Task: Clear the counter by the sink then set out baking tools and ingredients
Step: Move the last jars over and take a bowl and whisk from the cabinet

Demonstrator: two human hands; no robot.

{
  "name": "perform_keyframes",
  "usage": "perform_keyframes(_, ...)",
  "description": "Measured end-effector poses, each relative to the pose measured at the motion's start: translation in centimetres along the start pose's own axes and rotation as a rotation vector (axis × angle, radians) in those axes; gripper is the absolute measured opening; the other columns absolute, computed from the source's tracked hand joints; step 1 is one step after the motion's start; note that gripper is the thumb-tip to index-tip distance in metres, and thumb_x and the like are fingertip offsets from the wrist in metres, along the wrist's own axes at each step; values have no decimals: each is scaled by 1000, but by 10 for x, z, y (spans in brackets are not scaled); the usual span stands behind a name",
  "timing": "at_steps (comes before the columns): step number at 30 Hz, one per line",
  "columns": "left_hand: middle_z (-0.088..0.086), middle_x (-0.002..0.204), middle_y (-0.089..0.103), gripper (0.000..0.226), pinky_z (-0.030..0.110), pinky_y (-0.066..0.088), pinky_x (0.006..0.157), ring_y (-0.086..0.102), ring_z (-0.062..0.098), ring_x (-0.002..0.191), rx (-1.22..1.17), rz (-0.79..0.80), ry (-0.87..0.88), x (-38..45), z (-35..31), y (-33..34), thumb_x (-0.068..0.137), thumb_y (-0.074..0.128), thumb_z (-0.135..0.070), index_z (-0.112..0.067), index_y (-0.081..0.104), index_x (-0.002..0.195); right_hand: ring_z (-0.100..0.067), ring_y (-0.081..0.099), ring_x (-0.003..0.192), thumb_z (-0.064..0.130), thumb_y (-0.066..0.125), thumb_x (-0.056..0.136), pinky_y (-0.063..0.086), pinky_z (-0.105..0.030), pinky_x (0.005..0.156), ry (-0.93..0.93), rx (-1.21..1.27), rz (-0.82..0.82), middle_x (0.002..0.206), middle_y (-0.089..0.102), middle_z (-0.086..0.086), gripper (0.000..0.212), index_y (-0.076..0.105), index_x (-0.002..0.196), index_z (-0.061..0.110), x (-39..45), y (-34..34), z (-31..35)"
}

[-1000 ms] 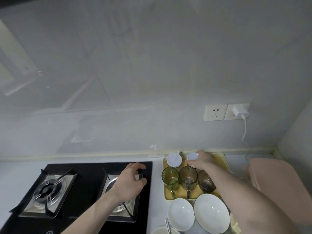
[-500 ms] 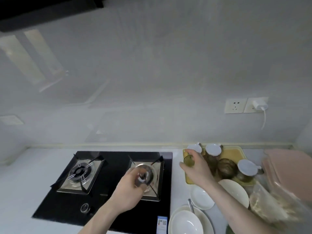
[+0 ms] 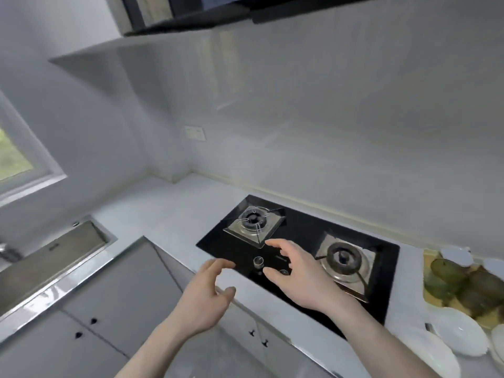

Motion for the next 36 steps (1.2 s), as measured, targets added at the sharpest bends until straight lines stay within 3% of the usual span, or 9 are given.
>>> perform_keyframes(2, -27, 130, 49, 41, 24, 44, 99, 52, -1, 119, 0, -75, -65, -29, 43, -38, 85, 63, -28, -43, 55, 123, 1, 44, 133, 49, 62, 92, 44, -31, 110, -62, -3, 67, 140, 43, 29, 53, 42, 141, 50, 8, 43, 36)
perform_keyframes(6, -25, 129, 49, 42, 10, 39, 89, 54, 0, 114, -20, -176, -168, -77, 99, -88, 86, 64, -23, -42, 54, 123, 7, 41, 131, 45, 62, 93, 40, -27, 112, -156, -1, 167, 138, 40, 35, 52, 44, 141, 48, 15, 108, 89)
perform_keyframes(11, -33, 128, 46, 39, 23, 42, 97, 48, -4, 122, -55, -324, -291, -134, 165, -146, 88, 65, -25, -44, 54, 121, 10, 43, 128, 47, 63, 91, 42, -24, 109, -246, 1, 326, 135, 43, 36, 49, 46, 137, 51, 34, 190, 149)
perform_keyframes(16, -32, 130, 47, 41, 24, 41, 100, 48, -4, 121, -73, -464, -409, -180, 223, -195, 87, 64, -22, -43, 54, 121, 9, 45, 128, 48, 63, 90, 45, -23, 104, -324, 0, 468, 135, 44, 36, 49, 46, 136, 52, 63, 267, 201)
perform_keyframes(36, -27, 128, 49, 41, 23, 38, 96, 48, -4, 118, 7, -678, -882, -262, 469, -381, 89, 67, -25, -41, 54, 124, 9, 49, 122, 40, 66, 93, 45, -23, 104, -492, 95, 930, 135, 47, 33, 45, 50, 134, 50, 207, 593, 385)
Point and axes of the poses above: each hand's wrist, its own x-axis towards the middle knuckle, its own y-axis out of the palm, z = x × y, the point moved 9 cm from there along x, towards the middle knuckle
